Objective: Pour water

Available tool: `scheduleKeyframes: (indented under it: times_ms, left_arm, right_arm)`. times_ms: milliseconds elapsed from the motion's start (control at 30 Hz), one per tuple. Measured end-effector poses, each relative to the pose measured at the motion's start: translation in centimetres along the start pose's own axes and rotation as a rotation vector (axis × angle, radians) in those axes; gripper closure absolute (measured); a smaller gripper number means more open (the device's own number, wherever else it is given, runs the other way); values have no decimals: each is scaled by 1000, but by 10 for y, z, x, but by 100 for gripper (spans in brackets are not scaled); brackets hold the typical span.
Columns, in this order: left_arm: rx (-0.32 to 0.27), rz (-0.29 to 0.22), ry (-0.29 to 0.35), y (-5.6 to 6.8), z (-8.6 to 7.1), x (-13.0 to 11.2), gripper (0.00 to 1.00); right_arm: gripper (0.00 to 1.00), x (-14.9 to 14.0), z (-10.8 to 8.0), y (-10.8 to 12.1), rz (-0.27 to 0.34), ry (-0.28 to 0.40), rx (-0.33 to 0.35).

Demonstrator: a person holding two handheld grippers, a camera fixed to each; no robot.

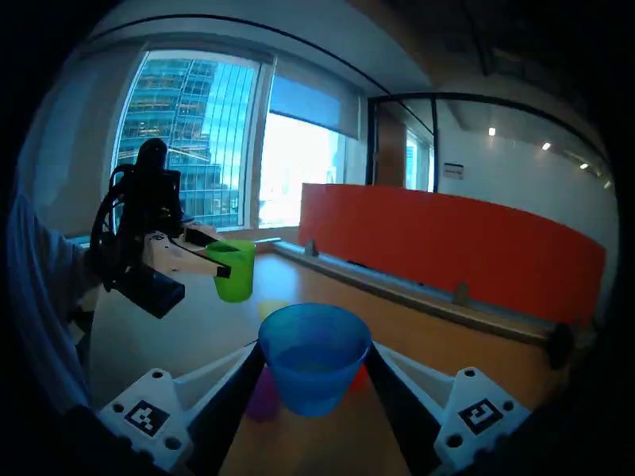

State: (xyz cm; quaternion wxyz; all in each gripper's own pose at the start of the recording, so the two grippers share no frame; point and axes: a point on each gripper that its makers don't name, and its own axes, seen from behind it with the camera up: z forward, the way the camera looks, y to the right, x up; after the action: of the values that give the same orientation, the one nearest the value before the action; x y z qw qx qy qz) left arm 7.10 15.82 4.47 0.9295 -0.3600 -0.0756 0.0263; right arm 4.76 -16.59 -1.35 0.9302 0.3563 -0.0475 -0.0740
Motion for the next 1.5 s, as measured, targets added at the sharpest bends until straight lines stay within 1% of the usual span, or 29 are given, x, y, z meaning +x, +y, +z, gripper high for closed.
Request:
scheduleKeyframes:
  times_ms: [200, 367, 500, 700, 867, 1033, 1200, 1500]
  left_arm:
    - [-4, -13, 48, 6, -5, 18, 14]
    - [-9, -17, 72, 11, -7, 28, 14]
    - [-10, -7, 82, 13, -9, 32, 14]
    - [-10, 18, 89, 19, -11, 33, 14]
    - [-7, 42, 101, 24, -13, 36, 14]
    - [-1, 53, 108, 27, -14, 36, 14]
    - [0, 59, 110, 30, -15, 35, 14]
    - [-7, 72, 103, 41, -15, 30, 14]
  right_arm:
    - [9, 14, -2, -3, -1, 41, -1]
    - [9, 21, -3, -4, 5, 60, 0]
    - [9, 24, -5, -4, 7, 65, 1]
    - [9, 30, -6, -4, -4, 67, 4]
    - [9, 36, -7, -5, -24, 62, 14]
    - [9, 42, -8, -5, -50, 58, 21]
    - [9, 49, -7, -6, -83, 58, 29]
    - [9, 65, -5, -4, -155, 69, 38]
